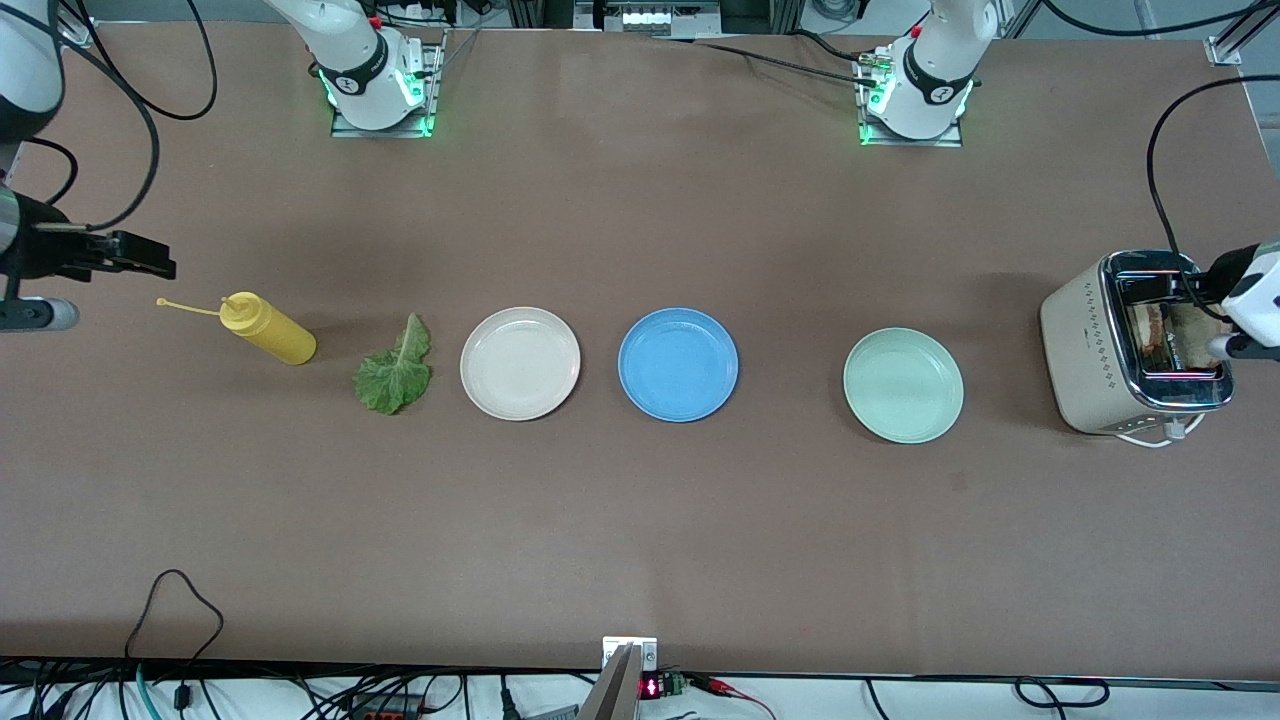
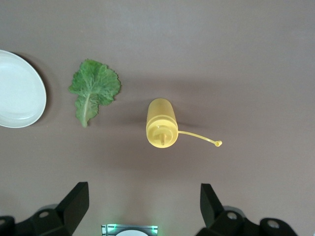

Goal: Make sandwich in blue plate with both arms
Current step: 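Pull a toast slice from the toaster with the left gripper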

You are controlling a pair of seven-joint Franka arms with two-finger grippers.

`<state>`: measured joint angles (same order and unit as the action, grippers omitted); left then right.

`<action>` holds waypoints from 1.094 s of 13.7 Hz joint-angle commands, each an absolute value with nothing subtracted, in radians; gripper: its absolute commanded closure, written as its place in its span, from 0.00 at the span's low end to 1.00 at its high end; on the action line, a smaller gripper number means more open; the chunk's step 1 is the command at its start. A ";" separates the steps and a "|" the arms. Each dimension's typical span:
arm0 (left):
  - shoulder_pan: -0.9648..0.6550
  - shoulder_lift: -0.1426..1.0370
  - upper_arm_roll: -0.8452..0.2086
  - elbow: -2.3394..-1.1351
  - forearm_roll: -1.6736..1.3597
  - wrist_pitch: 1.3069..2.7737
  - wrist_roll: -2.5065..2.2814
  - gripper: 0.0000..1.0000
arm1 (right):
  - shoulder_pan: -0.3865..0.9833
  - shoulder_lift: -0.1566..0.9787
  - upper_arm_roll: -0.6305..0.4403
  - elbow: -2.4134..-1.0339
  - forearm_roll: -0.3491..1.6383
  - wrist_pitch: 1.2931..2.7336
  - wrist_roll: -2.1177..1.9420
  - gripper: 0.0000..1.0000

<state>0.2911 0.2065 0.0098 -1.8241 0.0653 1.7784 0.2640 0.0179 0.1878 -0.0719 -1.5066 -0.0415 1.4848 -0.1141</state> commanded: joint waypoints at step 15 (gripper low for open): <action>0.377 0.298 -0.003 -1.761 0.063 1.718 0.299 1.00 | 0.020 0.239 -0.067 -1.509 -0.043 1.443 -0.110 0.00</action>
